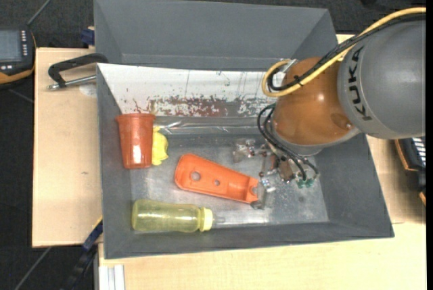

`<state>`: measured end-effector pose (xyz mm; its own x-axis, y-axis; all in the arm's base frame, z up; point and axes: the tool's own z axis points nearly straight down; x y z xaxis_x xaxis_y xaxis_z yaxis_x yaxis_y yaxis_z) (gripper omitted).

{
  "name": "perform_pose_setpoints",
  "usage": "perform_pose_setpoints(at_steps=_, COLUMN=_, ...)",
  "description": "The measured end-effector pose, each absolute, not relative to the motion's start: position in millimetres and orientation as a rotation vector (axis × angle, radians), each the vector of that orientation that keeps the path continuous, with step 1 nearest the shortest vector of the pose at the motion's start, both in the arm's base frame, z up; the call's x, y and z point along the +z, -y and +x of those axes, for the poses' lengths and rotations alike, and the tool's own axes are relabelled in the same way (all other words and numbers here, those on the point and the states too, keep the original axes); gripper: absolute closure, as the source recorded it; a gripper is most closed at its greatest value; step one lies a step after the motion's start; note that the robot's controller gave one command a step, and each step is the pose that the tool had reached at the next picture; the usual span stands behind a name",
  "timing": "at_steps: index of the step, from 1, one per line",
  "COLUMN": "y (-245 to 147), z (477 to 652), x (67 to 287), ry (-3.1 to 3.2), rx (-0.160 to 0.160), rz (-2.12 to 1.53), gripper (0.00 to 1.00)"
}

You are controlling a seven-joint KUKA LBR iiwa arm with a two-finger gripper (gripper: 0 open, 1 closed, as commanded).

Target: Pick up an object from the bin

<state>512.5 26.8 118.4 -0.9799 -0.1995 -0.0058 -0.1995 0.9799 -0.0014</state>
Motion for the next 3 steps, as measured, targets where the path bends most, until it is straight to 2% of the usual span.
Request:
perform_pose_setpoints(at_steps=1, y=-42, z=497.4, x=81, ry=-3.079, rx=0.015, rz=-0.604, gripper=0.0)
perform_pose_setpoints(at_steps=2, y=-33, z=515.7, x=71, ry=-3.069, rx=-0.001, rz=-0.612, gripper=1.0)
perform_pose_setpoints(at_steps=3, y=-33, z=515.7, x=71, ry=-3.069, rx=-0.001, rz=-0.612, gripper=1.0)
